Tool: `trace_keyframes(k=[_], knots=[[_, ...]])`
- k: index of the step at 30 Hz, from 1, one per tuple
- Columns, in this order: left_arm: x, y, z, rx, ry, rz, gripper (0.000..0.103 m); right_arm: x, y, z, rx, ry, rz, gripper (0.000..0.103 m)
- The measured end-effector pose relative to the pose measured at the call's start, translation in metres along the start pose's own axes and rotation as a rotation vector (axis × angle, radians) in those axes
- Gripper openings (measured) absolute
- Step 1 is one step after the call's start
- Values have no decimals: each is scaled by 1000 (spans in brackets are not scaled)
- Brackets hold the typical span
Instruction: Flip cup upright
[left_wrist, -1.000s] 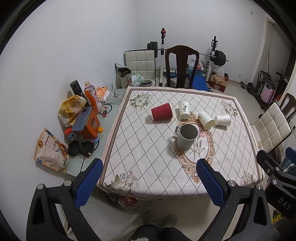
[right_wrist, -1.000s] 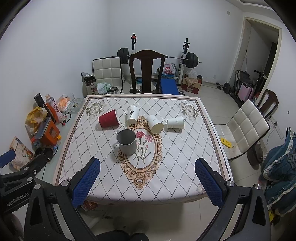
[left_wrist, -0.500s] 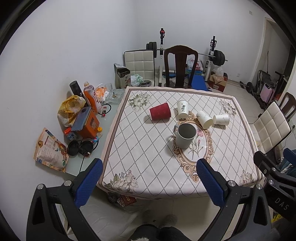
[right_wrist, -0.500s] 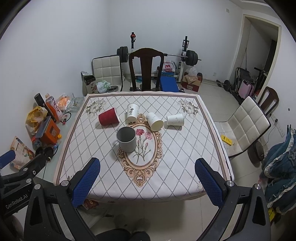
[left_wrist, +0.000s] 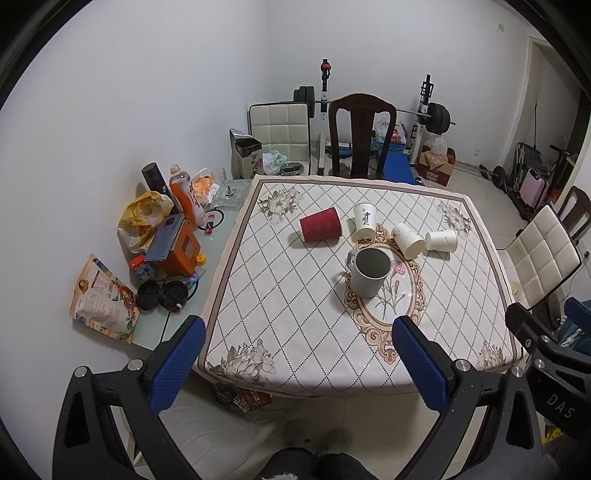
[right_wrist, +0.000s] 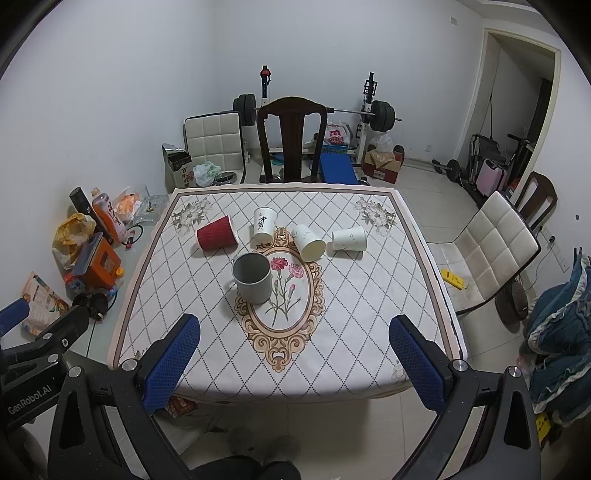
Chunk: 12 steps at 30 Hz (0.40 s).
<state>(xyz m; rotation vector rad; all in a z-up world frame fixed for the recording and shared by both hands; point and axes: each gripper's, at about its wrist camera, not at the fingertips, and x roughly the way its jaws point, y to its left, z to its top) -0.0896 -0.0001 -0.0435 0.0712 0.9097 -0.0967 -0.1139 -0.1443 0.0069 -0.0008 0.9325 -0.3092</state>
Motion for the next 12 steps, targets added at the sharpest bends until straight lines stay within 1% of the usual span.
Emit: trace_keyframes(k=[12], knots=[[-4, 0, 2, -6, -6, -5, 103, 0, 0, 1, 1, 1, -1, 103]])
